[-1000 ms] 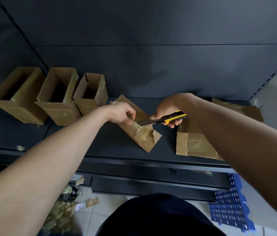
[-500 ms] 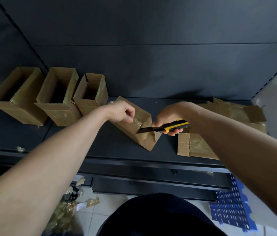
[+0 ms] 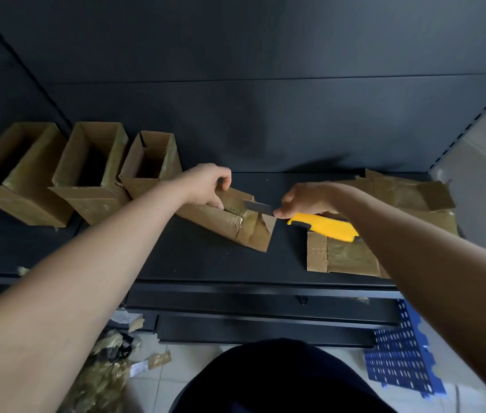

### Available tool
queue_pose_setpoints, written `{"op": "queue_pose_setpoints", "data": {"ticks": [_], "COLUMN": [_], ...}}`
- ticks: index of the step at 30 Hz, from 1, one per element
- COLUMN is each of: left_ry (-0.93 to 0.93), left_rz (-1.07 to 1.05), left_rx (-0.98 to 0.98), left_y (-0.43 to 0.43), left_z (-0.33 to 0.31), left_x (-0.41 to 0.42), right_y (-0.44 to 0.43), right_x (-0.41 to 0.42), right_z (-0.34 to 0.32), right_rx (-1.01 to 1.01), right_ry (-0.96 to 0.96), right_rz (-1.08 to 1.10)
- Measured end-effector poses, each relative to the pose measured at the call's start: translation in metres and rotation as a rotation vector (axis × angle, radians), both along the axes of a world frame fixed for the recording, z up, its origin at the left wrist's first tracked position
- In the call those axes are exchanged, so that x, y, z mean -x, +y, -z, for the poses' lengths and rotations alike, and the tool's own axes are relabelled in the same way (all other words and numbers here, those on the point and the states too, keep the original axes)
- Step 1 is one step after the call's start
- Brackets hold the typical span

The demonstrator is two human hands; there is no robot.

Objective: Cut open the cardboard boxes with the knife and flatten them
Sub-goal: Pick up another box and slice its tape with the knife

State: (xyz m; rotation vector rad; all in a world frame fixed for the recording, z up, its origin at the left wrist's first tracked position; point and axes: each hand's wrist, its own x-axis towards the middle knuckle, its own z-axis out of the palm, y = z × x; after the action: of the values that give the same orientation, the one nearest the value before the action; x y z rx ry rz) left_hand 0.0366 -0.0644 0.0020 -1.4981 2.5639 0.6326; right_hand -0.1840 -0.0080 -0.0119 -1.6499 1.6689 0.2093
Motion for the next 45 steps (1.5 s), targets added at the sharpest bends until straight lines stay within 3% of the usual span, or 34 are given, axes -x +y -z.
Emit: {"op": "queue_pose_setpoints", "data": {"ticks": [3,12,22,32,40,45], "left_ry": [-0.072,-0.189,-0.148,-0.125,-0.118,-0.091], "left_rz": [0.087,0.144,0.15,0.145,0.136,0.099], "left_rx": [0.112,0.104,0.124,0.067,0.076,0.055], "left_y": [-0.002,0.004,0.007,0.002,0.003,0.002], "left_z": [0.001,-0.006,-0.009,-0.003,-0.003,-0.006], "left_x": [0.001,0.0,0.001,-0.002,0.0,-0.001], "right_y": [0.004,0.022,0.021,0.023,0.019,0.016], "right_x": [-0.005,-0.008,-0.028,-0.016,-0.046,-0.025], "right_z": [0.004,0.025,0.014,0.003,0.024,0.023], "right_rx": [-0.034,-0.308,-0.22,-0.338,-0.211,-0.109], "right_ry": [-0.162,-0.562,-0.461,-0.355,-0.484,-0.457], "right_rz": [0.102,0.359,0.359,0.306,0.507,0.664]}}
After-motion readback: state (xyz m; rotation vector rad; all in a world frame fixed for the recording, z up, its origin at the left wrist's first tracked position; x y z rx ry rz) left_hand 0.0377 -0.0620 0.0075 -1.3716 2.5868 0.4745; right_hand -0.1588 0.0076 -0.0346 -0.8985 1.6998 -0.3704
